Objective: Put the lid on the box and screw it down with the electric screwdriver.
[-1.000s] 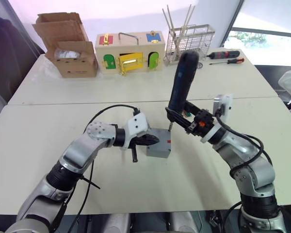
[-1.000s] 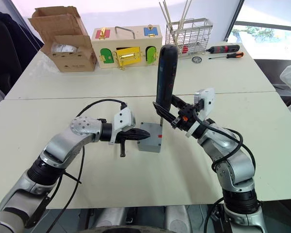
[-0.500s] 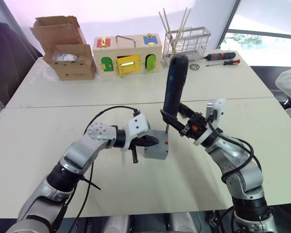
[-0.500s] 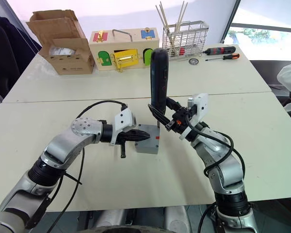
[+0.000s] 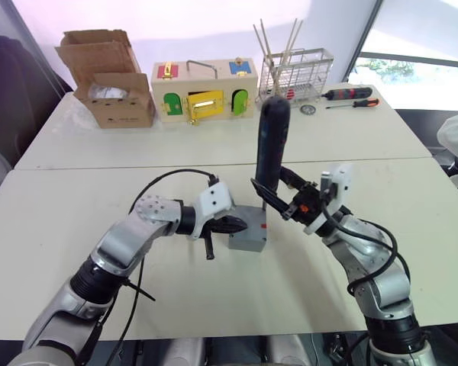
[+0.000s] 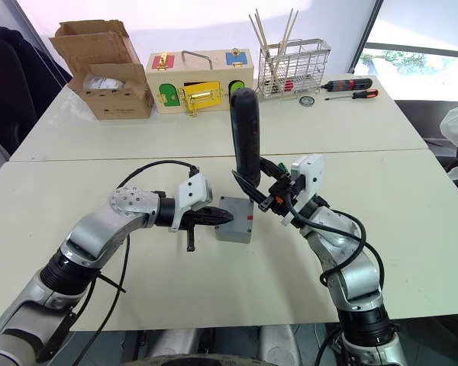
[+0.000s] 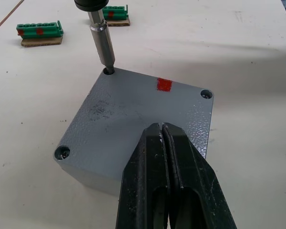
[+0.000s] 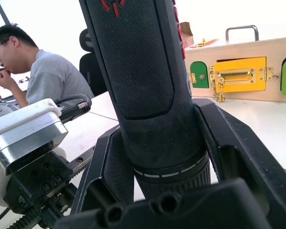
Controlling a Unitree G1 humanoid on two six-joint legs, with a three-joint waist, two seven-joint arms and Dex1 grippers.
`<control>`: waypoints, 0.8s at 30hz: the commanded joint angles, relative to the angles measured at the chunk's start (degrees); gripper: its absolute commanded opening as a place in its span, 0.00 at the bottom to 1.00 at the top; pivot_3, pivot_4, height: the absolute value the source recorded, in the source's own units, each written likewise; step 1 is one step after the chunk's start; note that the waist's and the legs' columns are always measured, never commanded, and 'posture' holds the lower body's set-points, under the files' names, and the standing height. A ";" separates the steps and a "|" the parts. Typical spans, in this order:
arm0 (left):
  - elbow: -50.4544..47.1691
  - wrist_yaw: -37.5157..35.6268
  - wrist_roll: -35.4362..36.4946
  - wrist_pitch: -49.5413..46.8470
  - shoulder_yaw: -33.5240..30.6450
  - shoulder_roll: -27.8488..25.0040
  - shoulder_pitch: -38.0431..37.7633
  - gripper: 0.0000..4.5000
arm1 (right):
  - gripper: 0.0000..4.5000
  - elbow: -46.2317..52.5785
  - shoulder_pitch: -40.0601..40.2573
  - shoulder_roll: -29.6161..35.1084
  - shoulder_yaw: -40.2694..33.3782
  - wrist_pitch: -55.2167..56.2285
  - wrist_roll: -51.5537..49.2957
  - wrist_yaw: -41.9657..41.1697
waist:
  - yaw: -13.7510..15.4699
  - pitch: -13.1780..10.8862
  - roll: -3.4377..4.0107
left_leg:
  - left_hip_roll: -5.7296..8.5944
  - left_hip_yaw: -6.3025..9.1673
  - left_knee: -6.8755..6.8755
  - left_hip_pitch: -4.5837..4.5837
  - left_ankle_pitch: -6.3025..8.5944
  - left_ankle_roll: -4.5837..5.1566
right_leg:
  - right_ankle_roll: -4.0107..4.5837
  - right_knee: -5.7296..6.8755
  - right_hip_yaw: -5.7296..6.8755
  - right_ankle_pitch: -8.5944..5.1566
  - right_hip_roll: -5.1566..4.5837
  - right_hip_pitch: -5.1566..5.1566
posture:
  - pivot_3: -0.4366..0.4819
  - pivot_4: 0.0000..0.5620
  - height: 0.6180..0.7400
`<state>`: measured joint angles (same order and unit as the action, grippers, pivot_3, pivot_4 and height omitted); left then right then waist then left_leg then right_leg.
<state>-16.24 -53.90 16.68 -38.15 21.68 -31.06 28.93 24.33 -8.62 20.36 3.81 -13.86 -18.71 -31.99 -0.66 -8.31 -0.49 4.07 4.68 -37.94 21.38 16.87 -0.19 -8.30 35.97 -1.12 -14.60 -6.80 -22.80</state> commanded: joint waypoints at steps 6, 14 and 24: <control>-1.46 -0.42 -0.57 -0.34 0.40 -1.28 -0.98 0.00 | 0.39 -7.24 4.91 1.19 2.78 -2.18 1.63 -1.37 | 0.07 0.30 -0.21 | -0.01 0.08 0.00 -0.03 0.00 0.00 | 0.00 -0.06 0.03 -0.02 0.00 0.09 | 0.48 0.27 0.92; -1.53 -0.45 -0.83 -0.22 0.69 -1.50 -1.36 0.00 | 0.39 -7.45 4.93 0.60 1.32 -2.47 -0.05 -0.81 | 0.09 0.54 -0.22 | -0.01 0.20 0.04 -0.10 0.01 0.01 | 0.01 -0.48 0.14 -0.02 0.00 0.37 | 0.48 0.27 0.92; -0.80 -0.64 -2.20 0.41 1.61 -1.56 -2.12 0.00 | 0.39 -7.28 5.84 -1.09 0.55 -3.00 -2.05 0.81 | 0.08 0.56 -0.20 | -0.01 0.21 0.08 -0.10 0.02 0.02 | 0.01 -0.54 0.13 -0.02 -0.02 0.38 | 0.48 0.27 0.92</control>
<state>-17.07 -54.49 15.48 -37.15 21.91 -32.05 27.57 22.19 -6.58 19.07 2.17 -12.16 -21.49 -30.98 -0.58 -7.76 -0.69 4.06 4.89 -37.85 21.29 16.89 -0.17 -8.29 35.42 -0.99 -14.63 -6.81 -22.41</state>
